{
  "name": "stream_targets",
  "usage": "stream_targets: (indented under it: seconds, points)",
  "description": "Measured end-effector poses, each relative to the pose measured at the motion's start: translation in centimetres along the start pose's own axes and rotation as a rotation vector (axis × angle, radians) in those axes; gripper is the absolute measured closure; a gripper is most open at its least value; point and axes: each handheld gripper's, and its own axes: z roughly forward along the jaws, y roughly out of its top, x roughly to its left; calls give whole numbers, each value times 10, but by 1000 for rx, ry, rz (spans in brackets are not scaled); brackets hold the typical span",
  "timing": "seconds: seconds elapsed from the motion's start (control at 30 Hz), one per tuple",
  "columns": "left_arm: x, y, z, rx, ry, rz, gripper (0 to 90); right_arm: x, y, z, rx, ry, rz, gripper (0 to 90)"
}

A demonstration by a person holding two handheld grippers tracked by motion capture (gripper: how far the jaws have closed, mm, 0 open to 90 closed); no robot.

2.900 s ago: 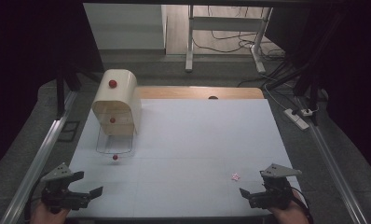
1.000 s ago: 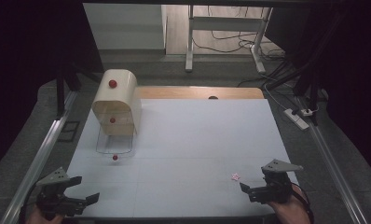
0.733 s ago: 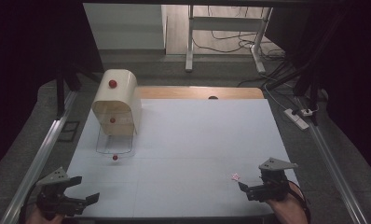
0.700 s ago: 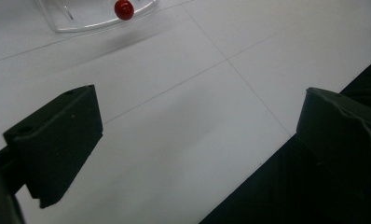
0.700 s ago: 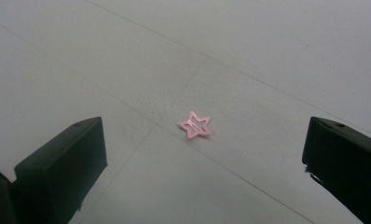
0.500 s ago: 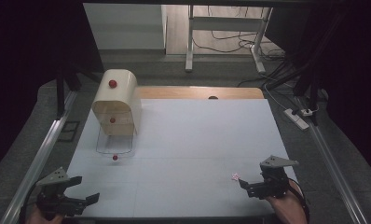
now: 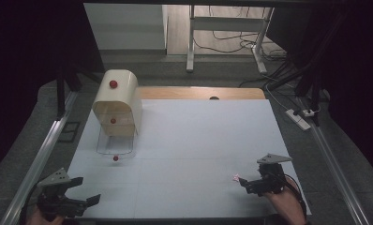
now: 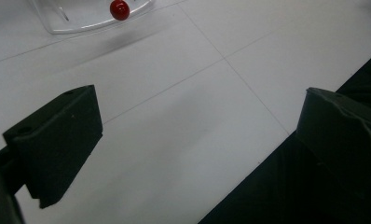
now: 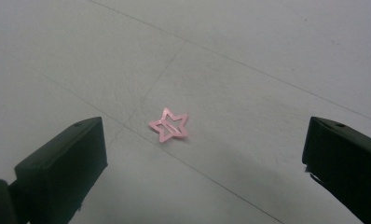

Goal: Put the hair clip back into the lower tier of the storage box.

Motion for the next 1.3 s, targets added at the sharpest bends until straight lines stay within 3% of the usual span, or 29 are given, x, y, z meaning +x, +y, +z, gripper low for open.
stream_targets:
  seconds: [0.27,0.7,1.1,1.3]
  points:
    - [0,0,0,1,0,0,3,3,3,10,37,14,-52,0]
    - [0,0,0,-1,0,1,1,8,3,32,149,28,-138,0]
    - [0,0,0,-2,-3,-2,2,12,5,47,222,30,-188,1]
    - [0,0,0,0,-3,1,2,12,8,43,212,29,-190,194]
